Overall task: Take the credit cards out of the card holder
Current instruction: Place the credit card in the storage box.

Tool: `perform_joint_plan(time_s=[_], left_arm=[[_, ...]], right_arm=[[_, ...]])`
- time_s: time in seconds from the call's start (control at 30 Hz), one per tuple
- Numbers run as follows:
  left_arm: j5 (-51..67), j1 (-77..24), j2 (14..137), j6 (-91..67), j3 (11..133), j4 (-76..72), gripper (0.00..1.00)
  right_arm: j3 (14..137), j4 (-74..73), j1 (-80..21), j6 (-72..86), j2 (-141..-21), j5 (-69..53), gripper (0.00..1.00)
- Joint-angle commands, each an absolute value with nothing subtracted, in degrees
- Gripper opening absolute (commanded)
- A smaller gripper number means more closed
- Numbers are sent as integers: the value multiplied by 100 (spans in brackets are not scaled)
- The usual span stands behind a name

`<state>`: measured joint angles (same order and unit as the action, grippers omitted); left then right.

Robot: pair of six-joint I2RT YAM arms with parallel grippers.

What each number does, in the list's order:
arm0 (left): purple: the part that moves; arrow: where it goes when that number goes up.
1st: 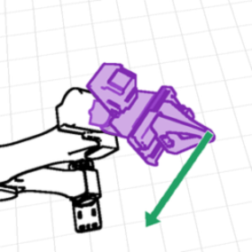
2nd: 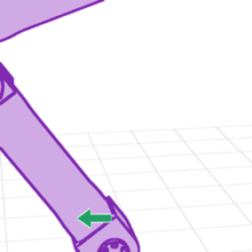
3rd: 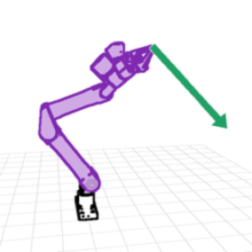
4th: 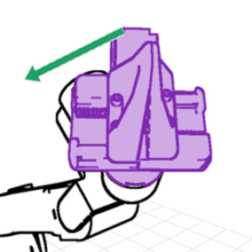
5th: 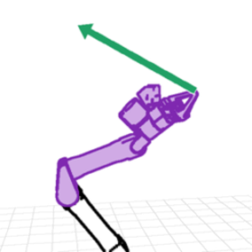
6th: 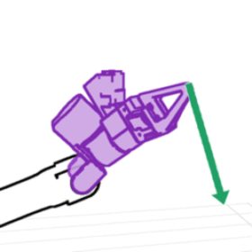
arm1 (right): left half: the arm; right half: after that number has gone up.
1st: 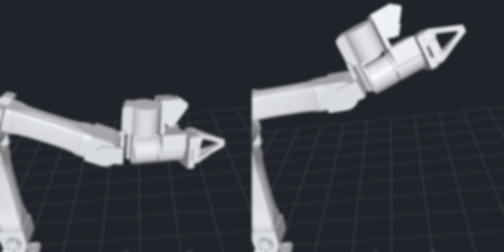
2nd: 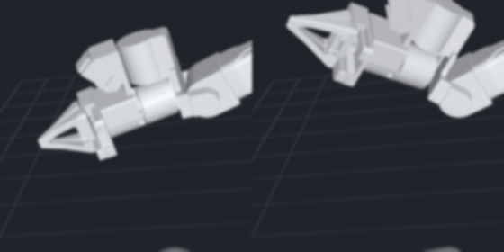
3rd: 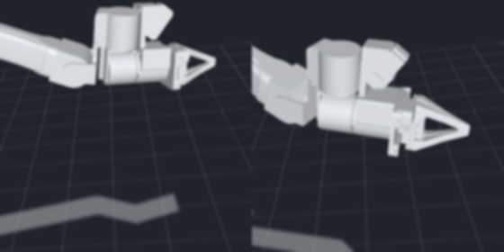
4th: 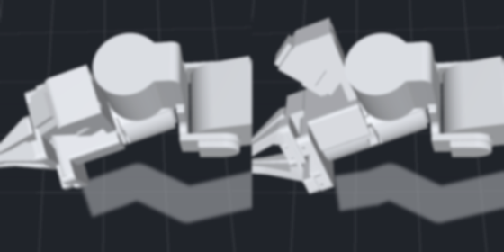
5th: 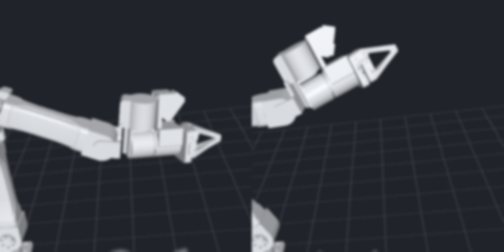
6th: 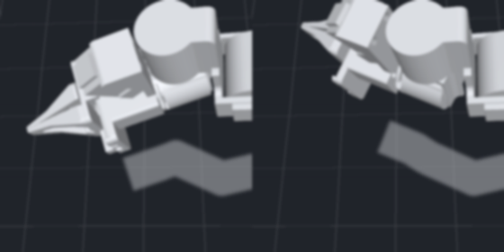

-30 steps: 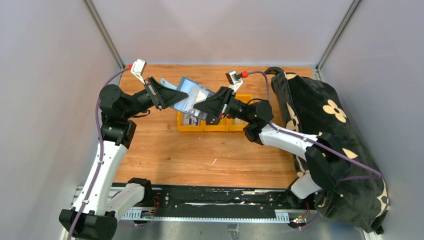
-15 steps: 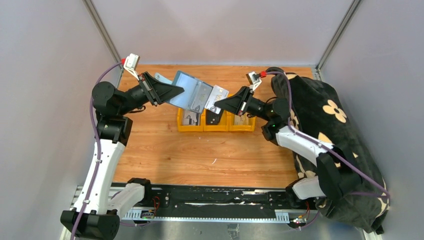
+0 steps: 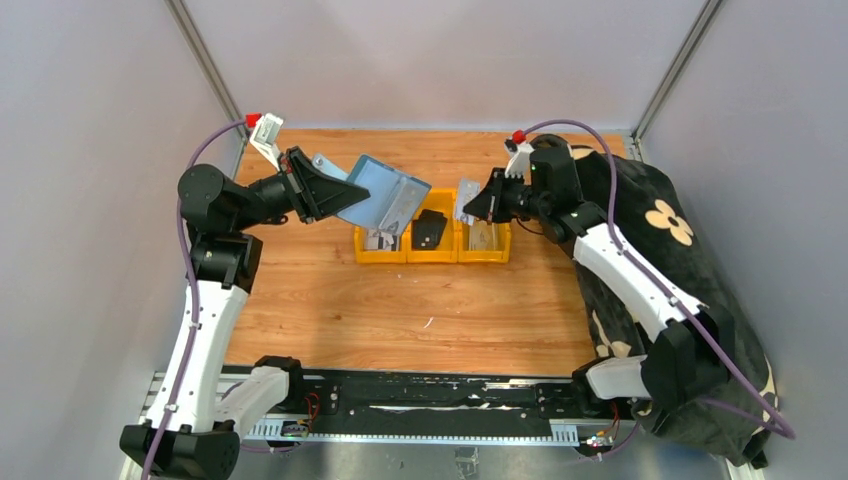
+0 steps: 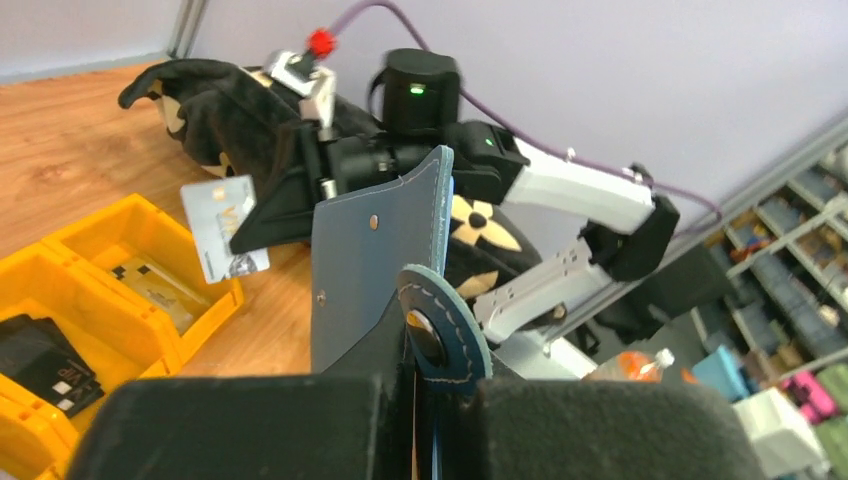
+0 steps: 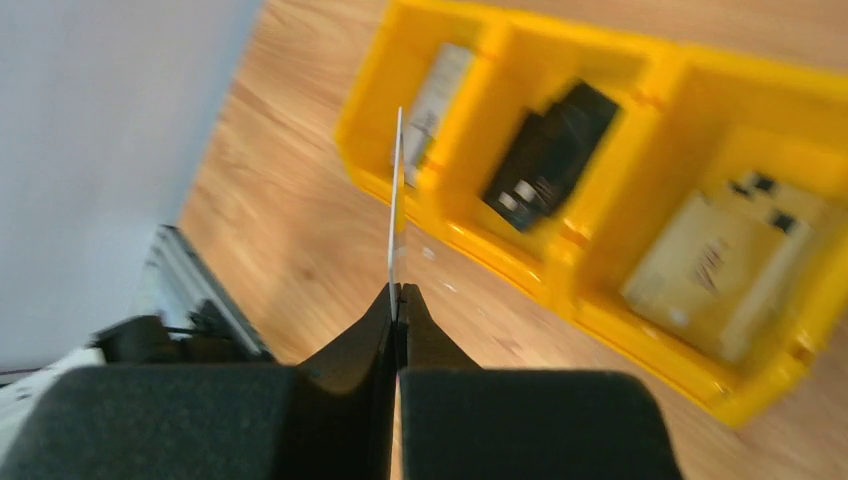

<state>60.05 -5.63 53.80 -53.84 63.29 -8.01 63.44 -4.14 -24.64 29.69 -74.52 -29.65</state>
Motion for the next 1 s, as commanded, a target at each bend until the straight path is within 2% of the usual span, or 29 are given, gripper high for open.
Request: perform_joint_plan(time_s=[0.0,0.17,0.27,0.4,0.67,0.97], left_arm=[[6713,-519,5122,-4463,6639,-845,0],[6801,-519,5067,-3823,6726,-188,0],[6528,-527,5102,-2865,7005,1220,0],[6323,-527,5093,-2564,7135,1618,0],[6384,-527,5104,-2854,7068,1496,0],[6670,-527,5021,-3464,6867,816,0]], right_arm=[[6448,-2171,-2369,1930,-7867,-2012,0],[6667,-2528,-2373,1651,-8269,-1489,0],[6893,-2663,-2373,1505,-8604,-1377,0],[7410,-3008,-2372,1420,-9035,-1446,0],[7884,-1922,-2819,2144,-8949,-2772,0],[9875,-1990,-3932,2324,-11068,-2856,0]])
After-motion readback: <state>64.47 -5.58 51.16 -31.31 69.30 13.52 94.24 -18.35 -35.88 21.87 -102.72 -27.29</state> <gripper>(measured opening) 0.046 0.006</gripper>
